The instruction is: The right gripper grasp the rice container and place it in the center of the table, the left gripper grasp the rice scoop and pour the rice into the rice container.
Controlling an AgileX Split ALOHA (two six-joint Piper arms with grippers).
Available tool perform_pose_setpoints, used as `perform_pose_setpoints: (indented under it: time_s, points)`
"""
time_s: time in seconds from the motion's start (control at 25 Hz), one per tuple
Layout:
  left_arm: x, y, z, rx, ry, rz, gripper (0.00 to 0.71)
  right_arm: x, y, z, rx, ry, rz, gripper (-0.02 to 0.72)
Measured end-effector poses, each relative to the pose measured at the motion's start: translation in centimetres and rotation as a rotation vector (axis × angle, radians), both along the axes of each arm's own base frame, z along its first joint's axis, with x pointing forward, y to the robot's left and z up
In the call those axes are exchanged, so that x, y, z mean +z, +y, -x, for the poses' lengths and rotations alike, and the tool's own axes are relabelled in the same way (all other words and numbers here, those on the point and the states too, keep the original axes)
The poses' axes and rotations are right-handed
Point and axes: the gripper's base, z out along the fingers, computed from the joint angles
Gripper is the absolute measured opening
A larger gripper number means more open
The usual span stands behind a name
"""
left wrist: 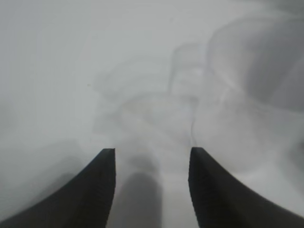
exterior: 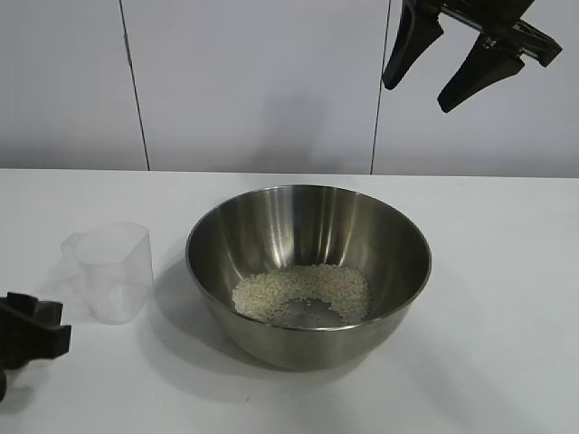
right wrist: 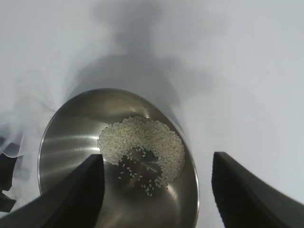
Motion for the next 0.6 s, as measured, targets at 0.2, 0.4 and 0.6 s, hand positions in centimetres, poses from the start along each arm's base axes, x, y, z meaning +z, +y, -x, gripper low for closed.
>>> perform_pose_setpoints:
  time_s: [0.2, 0.4, 0.6]
  points:
    - [3.0, 0.5, 1.1, 0.028, -0.086, 0.1, 0.377, 0.0, 0.0, -0.1, -0.002, -0.011, 0.0, 0.452]
    - [7.4, 0.5, 1.2, 0.023, -0.288, 0.201, 0.378, 0.1, 0.0, -0.1, -0.004, -0.015, -0.001, 0.452]
    - [11.4, -0.6, 0.1, -0.053, -0.418, 0.253, 0.378, 0.1, 0.0, -0.1, -0.004, -0.015, -0.001, 0.452]
